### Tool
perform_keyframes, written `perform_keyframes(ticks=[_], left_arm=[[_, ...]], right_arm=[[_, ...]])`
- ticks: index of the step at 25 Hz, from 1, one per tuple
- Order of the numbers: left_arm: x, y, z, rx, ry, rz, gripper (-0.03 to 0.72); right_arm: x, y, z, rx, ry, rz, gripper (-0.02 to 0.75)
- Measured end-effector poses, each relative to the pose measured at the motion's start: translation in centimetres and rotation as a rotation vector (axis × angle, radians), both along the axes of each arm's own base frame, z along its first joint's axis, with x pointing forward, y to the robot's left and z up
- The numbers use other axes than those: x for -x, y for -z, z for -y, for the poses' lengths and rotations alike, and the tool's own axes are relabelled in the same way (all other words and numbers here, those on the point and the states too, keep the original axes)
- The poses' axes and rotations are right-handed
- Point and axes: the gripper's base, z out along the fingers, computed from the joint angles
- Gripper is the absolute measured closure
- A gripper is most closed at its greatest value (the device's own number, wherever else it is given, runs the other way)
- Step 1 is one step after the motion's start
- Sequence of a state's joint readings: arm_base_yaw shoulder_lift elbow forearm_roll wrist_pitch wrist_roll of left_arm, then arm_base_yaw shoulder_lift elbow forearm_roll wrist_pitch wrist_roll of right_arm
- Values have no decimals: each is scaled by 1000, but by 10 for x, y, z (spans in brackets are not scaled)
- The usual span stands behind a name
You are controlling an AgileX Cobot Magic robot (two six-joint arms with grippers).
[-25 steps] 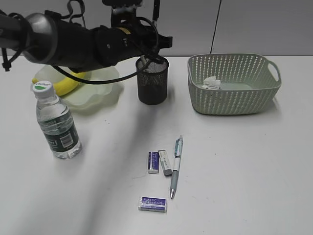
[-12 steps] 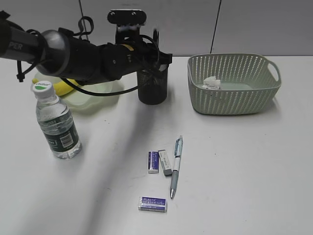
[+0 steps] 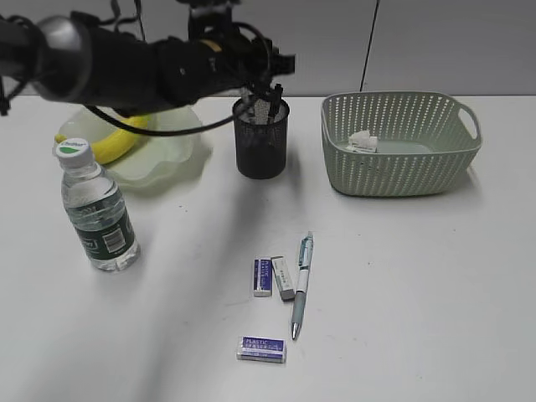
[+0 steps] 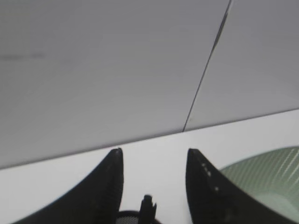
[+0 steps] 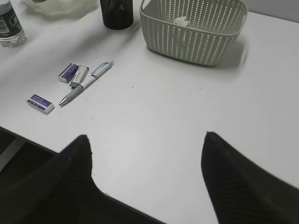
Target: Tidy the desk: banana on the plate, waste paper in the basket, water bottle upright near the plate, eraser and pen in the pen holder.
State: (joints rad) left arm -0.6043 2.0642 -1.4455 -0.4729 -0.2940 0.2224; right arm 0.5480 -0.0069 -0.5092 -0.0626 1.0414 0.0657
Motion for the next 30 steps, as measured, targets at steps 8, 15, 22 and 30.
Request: perform_keyframes(ticks=[8,15,22,30], left_arm=[[51,-104,-26,-157,199,-23,358],[122,-167,-86,-291,293,-265,358],[199,-210,-157,-390,146,-369,358],[308,-171,-217,-383,90,-368,358]], right_arm=[[0,0,0,0,0,0,162],[0,0,0,0,0,0,162],[0,0,0,0,0,0,162],[0,0,0,0,0,0,162]])
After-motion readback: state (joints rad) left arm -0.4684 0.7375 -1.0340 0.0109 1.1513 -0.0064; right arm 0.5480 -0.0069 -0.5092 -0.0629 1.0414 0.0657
